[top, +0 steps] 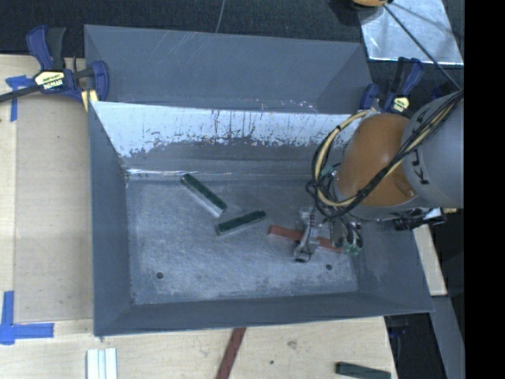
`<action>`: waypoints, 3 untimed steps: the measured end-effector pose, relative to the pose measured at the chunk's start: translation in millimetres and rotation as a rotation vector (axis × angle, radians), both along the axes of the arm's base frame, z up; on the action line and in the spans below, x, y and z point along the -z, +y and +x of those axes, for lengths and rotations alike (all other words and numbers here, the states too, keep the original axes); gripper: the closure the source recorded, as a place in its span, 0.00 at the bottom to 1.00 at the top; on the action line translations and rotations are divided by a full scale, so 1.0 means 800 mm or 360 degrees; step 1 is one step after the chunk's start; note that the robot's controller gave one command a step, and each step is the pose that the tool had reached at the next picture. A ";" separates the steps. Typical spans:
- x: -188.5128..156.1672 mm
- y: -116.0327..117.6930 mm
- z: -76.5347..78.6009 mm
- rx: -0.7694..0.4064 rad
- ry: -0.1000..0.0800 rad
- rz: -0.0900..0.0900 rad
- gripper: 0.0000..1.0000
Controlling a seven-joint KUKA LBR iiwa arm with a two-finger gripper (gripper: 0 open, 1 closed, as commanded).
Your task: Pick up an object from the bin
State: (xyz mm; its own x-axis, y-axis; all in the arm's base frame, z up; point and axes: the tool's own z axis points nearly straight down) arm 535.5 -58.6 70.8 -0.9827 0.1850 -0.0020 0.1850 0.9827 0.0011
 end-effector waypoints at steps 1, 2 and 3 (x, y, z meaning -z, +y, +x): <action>-0.003 0.000 0.000 -0.0001 -0.0001 -0.0001 1.00; -0.012 0.000 0.000 -0.0002 -0.0001 -0.0002 1.00; -0.023 0.000 -0.001 -0.0002 0.0006 -0.0001 1.00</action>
Offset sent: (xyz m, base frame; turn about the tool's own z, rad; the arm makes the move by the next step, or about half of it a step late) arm -0.0001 0.0001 0.0212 0.0000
